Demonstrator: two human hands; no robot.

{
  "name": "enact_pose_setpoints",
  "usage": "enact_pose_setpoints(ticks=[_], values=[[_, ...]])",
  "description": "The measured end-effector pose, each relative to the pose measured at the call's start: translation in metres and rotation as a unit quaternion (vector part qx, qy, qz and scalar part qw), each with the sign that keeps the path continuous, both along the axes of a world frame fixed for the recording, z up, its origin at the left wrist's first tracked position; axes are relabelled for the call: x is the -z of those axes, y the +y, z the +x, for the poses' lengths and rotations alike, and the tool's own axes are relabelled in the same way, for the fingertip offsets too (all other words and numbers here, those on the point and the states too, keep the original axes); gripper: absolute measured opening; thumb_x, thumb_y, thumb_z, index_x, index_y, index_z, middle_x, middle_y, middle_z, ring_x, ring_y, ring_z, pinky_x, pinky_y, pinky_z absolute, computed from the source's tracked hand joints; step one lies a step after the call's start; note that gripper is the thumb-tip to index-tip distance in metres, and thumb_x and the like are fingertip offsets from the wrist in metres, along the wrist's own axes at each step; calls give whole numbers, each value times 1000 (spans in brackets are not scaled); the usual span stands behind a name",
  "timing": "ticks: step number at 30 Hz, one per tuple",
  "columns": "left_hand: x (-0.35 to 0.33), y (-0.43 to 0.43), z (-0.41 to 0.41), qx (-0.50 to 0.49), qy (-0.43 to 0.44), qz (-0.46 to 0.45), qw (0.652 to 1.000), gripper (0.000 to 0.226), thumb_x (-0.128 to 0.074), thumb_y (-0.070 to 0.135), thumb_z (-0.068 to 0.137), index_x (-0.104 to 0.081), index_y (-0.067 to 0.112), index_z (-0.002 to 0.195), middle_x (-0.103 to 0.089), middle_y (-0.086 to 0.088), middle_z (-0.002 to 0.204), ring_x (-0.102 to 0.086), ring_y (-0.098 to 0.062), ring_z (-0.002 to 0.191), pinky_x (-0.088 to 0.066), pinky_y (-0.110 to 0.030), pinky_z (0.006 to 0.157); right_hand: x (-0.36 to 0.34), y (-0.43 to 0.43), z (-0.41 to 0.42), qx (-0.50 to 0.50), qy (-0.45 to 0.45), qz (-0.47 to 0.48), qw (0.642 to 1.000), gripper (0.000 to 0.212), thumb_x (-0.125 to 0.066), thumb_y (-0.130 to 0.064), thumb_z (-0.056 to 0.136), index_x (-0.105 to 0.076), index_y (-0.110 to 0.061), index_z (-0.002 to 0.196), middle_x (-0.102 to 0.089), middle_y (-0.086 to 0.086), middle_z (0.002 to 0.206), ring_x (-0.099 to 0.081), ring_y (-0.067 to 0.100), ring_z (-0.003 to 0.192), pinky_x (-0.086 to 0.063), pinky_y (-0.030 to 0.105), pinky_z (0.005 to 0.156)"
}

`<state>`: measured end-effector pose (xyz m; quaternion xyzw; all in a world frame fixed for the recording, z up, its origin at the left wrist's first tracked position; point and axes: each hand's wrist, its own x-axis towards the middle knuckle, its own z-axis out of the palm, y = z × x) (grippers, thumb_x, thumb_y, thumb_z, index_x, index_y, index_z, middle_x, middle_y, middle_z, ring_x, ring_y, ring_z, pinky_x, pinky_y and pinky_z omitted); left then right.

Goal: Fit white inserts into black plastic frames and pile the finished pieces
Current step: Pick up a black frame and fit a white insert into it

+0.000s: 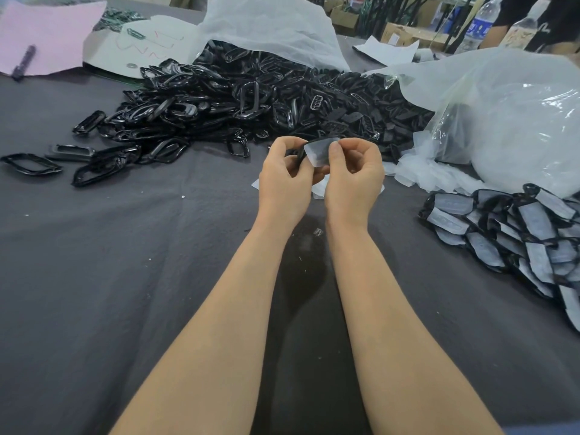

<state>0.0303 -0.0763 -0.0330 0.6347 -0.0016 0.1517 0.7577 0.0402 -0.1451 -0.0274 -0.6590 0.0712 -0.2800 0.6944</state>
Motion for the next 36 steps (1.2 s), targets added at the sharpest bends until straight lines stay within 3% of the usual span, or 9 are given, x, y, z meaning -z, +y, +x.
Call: enact_pose_setpoints(ticks=[4, 8, 13, 16, 19, 20, 24, 31, 36], values=[[-1, 0, -2, 9, 2, -18, 1000, 21, -58, 3, 94, -51, 23, 94, -68, -4, 88, -69, -3, 71, -53, -15, 67, 0, -3, 1, -32, 20, 42, 998, 16, -62, -8, 90, -52, -15, 100, -60, -1, 90, -62, 9, 84, -53, 26, 82], [-1, 2, -1, 16, 9, -34, 999, 21, -57, 2, 94, -53, 22, 93, -68, -6, 88, -70, -4, 71, -52, -13, 66, -2, -9, 4, -83, 62, 61, 993, 2, -60, -10, 93, -59, -9, 94, -61, -2, 79, -59, -1, 60, -51, 20, 67], [0, 2, -2, 13, 19, -16, 1000, 22, -51, 1, 96, -53, 23, 93, -69, -2, 84, -70, -6, 72, -54, -16, 67, 0, -9, 6, -74, 77, 51, 993, 3, -59, -10, 93, -59, -7, 92, -61, 2, 82, -59, 16, 81, -51, 34, 83], [-2, 0, -2, 13, 22, -27, 999, 17, -43, 6, 101, -54, 18, 95, -68, -1, 83, -70, -6, 68, -53, -15, 63, 0, -7, 6, -56, 70, 51, 995, 11, -58, -10, 94, -56, -15, 83, -59, -2, 78, -57, 8, 73, -51, 26, 75], [-2, -2, -1, 12, 22, -21, 999, 8, -48, 17, 101, -54, 15, 95, -68, 1, 81, -70, -7, 68, -54, -17, 62, 1, -8, 6, -51, 68, 48, 995, 12, -58, -11, 94, -56, -15, 83, -59, -4, 73, -57, 1, 61, -50, 21, 68], [-2, -2, -1, 11, 22, -3, 1000, 2, -52, 16, 99, -53, 16, 97, -69, -2, 84, -71, -9, 72, -56, -20, 66, 1, -8, 5, -54, 71, 45, 995, 11, -58, -11, 94, -56, -14, 84, -59, -3, 73, -57, 3, 60, -51, 23, 67], [3, 1, 1, -16, 41, 34, 998, 20, -55, 3, 95, -50, 22, 95, -69, -8, 93, -71, -16, 80, -58, -28, 78, 0, -8, 5, -89, 90, 28, 992, 7, -58, -11, 94, -57, -12, 87, -62, 5, 82, -60, 17, 72, -53, 36, 79], [4, 5, 1, -36, 59, 36, 997, 28, -56, 3, 93, -50, 30, 90, -71, -9, 93, -72, -22, 86, -57, -42, 87, 2, -13, 7, -103, 131, -64, 984, 19, -58, -16, 94, -63, -2, 106, -69, 14, 99, -65, 25, 94, -52, 33, 85], [4, 6, 1, -28, 59, 14, 998, 22, -58, 5, 91, -53, 26, 93, -71, -8, 92, -72, -14, 80, -59, -30, 79, 2, -13, 8, -112, 115, -46, 986, 9, -58, -12, 93, -62, -6, 98, -62, 2, 84, -57, 10, 74, -48, 21, 70]])
